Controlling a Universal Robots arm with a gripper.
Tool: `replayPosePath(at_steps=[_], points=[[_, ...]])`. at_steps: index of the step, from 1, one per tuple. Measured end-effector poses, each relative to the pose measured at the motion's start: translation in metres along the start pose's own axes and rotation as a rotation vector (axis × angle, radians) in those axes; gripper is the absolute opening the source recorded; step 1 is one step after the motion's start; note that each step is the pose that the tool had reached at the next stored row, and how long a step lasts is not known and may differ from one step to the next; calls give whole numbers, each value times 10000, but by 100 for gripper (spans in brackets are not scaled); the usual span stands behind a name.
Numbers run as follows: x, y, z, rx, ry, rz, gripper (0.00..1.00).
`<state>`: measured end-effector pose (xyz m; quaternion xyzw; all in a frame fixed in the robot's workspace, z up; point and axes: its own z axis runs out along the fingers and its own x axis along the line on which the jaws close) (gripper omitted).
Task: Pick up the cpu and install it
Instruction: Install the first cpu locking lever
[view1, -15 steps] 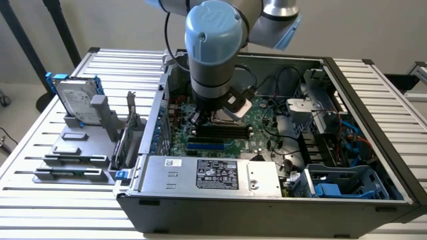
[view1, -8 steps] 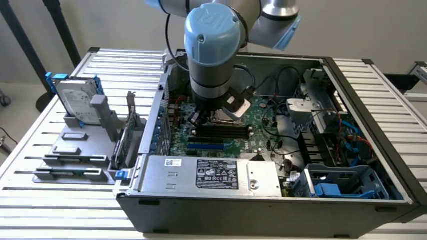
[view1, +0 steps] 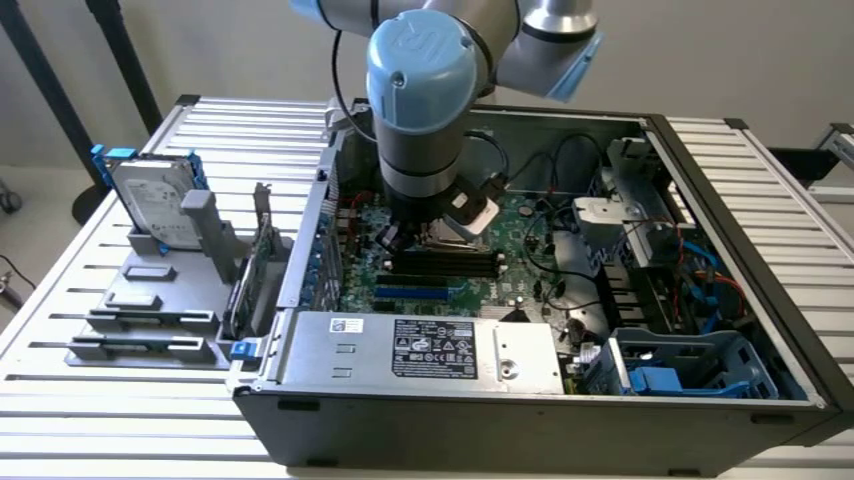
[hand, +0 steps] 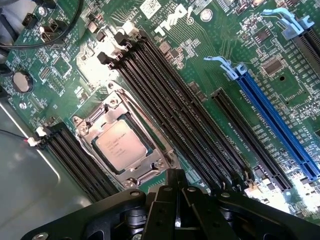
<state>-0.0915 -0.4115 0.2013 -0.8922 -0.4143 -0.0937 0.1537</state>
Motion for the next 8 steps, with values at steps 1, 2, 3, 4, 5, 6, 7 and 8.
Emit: replayPosePath(at_steps=[1, 2, 3, 4, 5, 6, 7, 8], points=[[-1, -2, 6, -24, 1, -7, 11], [-1, -4, 12, -45, -1, -13, 11], [-1, -5, 17, -63, -6, -18, 11], [-1, -6, 21, -83, -15, -23, 11], [0, -8, 25, -102, -25, -26, 11], [0, -9, 28, -120, -40, -29, 11], [1, -10, 31, -140, -59, -31, 11], [1, -12, 33, -162, -81, -34, 11]])
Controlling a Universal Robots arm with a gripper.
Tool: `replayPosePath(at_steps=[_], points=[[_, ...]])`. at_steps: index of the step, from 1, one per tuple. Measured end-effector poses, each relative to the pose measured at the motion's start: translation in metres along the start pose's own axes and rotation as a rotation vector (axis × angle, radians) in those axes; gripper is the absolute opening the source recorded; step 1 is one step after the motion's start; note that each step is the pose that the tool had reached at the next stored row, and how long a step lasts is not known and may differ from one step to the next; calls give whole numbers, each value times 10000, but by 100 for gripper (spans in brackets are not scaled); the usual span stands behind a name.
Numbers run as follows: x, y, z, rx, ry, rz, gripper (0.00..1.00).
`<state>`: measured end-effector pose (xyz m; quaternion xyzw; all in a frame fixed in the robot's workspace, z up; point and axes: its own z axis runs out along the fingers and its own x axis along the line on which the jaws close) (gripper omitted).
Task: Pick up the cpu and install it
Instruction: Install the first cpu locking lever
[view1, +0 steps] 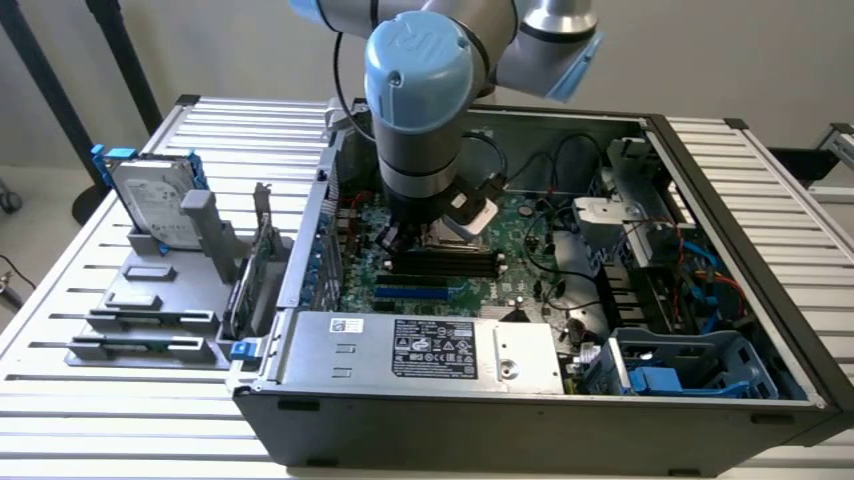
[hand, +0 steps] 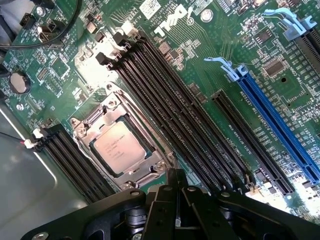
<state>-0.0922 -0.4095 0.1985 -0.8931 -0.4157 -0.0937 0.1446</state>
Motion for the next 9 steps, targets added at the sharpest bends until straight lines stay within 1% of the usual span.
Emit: replayPosePath(at_steps=[2, 9], points=[[1, -3, 6, -38, -40, -4, 11], [6, -12, 26, -139, -150, -14, 11]])
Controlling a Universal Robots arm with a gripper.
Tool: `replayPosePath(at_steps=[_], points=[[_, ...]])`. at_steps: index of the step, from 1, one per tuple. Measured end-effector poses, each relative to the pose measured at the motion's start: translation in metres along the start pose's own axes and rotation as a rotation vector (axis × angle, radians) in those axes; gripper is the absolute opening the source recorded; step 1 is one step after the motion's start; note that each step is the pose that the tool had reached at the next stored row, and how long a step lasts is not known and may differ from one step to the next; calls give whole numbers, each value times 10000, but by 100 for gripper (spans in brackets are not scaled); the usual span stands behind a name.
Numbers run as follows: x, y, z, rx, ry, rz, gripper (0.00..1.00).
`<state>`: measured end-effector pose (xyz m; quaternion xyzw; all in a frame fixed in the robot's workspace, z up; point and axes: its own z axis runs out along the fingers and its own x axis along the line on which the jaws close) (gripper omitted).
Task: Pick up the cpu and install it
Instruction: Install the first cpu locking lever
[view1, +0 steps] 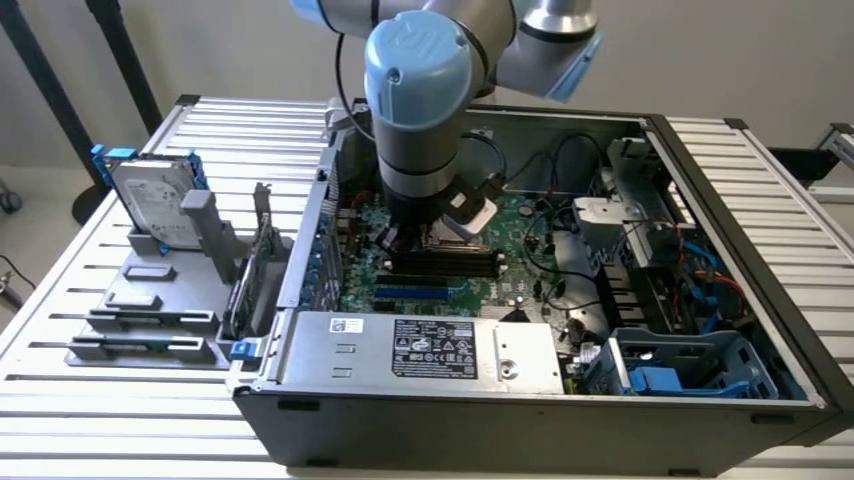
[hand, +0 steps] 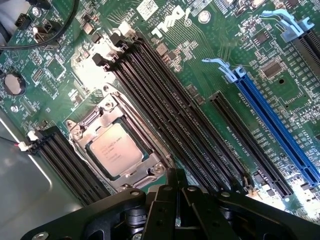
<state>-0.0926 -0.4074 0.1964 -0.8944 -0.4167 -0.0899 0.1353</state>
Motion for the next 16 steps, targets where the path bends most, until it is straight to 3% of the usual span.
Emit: replayPosePath(at_steps=[6, 16], points=[[8, -9, 15, -82, -94, -7, 11], [37, -39, 31, -102, -118, -9, 11]])
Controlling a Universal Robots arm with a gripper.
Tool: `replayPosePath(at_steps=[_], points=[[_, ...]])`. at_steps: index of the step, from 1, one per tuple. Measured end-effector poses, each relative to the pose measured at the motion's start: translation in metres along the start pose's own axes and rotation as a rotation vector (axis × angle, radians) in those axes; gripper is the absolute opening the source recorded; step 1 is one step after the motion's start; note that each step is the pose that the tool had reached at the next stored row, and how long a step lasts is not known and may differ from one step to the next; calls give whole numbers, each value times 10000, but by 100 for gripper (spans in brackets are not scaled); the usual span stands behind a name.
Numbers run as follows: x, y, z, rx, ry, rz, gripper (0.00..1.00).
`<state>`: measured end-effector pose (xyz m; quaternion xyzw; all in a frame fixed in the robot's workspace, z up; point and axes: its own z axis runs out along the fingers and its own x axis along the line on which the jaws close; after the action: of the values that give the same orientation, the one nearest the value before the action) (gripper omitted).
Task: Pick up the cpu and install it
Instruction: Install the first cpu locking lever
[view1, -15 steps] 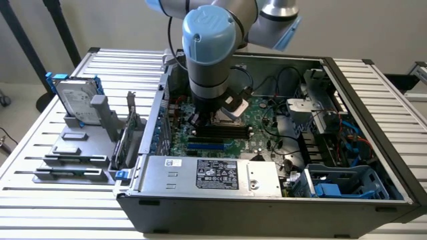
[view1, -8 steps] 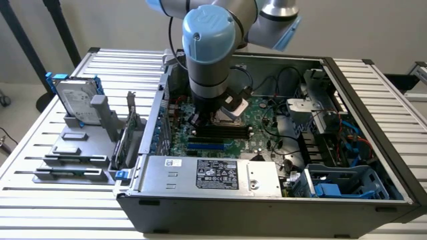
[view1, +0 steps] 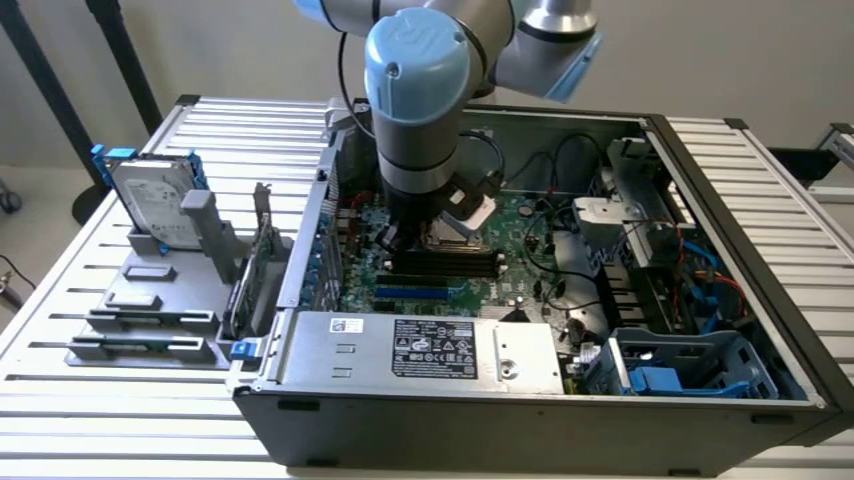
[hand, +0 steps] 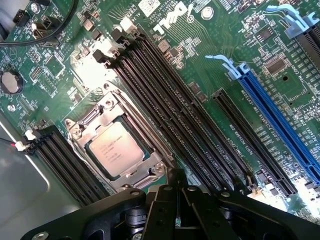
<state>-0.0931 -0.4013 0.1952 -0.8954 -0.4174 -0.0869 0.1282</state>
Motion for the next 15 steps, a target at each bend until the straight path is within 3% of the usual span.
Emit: replayPosePath(at_steps=[4, 9, 15], points=[[1, -5, 3, -37, -43, -3, 11], [1, -10, 4, -144, -175, -11, 11], [52, -47, -84, -185, -224, -13, 11]])
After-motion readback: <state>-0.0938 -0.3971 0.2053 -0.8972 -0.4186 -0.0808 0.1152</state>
